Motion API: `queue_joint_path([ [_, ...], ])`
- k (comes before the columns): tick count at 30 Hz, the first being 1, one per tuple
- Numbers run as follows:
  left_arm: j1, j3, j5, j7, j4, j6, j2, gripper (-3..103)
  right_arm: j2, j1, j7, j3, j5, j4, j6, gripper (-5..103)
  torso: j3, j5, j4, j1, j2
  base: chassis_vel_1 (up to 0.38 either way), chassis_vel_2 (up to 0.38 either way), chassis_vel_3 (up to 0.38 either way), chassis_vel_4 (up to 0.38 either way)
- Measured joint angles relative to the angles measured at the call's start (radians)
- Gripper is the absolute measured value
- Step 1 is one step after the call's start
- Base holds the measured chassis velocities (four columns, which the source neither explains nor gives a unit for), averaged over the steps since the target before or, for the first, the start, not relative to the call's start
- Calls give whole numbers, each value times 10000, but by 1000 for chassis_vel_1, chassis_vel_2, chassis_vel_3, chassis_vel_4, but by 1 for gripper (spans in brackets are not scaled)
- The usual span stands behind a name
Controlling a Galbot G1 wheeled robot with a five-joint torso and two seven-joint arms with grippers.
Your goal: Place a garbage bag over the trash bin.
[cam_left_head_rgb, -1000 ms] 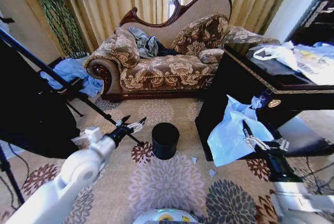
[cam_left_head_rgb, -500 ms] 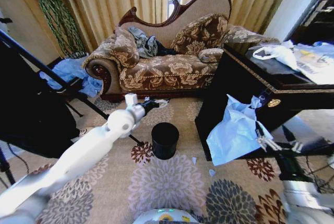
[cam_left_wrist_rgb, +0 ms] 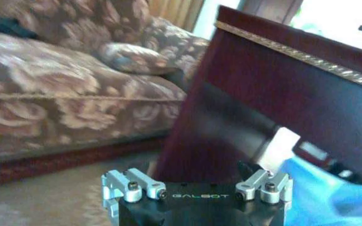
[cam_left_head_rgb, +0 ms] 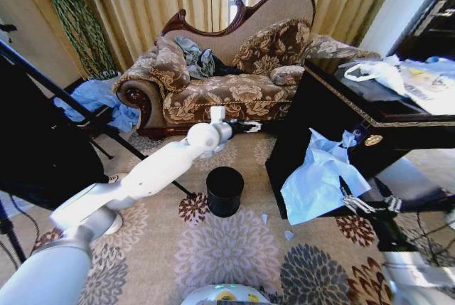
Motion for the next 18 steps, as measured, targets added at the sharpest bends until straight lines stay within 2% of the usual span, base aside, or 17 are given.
queue_joint_path([
  [1, -58, 27, -151, -45, 101, 17, -141, 96, -27, 41, -23, 73, 154, -106, 0, 100, 0, 1, -2, 0, 0, 0, 0, 0, 0],
  [2, -189, 60, -673, -195, 413, 66, -597, 96, -100, 150, -185, 249, 515, -440, 1, 100, 0, 3, -5, -1, 0, 0, 0, 0, 0],
  [4, -226, 60, -919, -280, 510, 82, -786, 96, -122, 189, -251, 300, 632, -587, 3, 100, 0, 2, -5, 0, 0, 0, 0, 0, 0],
  [6, -251, 60, -1804, -668, 743, 143, -1289, 96, -152, 312, -361, 383, 898, -912, 2, 100, 0, 5, -3, 0, 0, 0, 0, 0, 0],
  [7, -251, 60, -1804, -668, 743, 143, -1289, 96, -152, 312, -361, 383, 898, -912, 2, 100, 0, 5, -3, 0, 0, 0, 0, 0, 0],
  [10, -117, 45, -2662, -1204, 758, 206, -1776, 96, -148, 366, -413, 386, 1062, -1045, -40, 100, 0, 0, -3, 0, 0, 0, 0, 0, 0],
  [11, -117, 45, -2662, -1204, 758, 206, -1776, 96, -148, 366, -413, 386, 1062, -1045, -40, 100, 0, 0, -3, 0, 0, 0, 0, 0, 0],
  [13, 38, -9, -3211, -1562, 589, 285, -2147, 95, -135, 351, -423, 366, 1067, -1059, -51, 100, -1, 0, -3, 0, 1, 0, 0, 0, 0],
  [18, 112, -89, -3784, -1786, 642, 418, -2649, 94, -122, 297, -429, 426, 1099, -1058, -52, 100, -1, 0, -1, 0, 0, 0, 0, 0, 0],
])
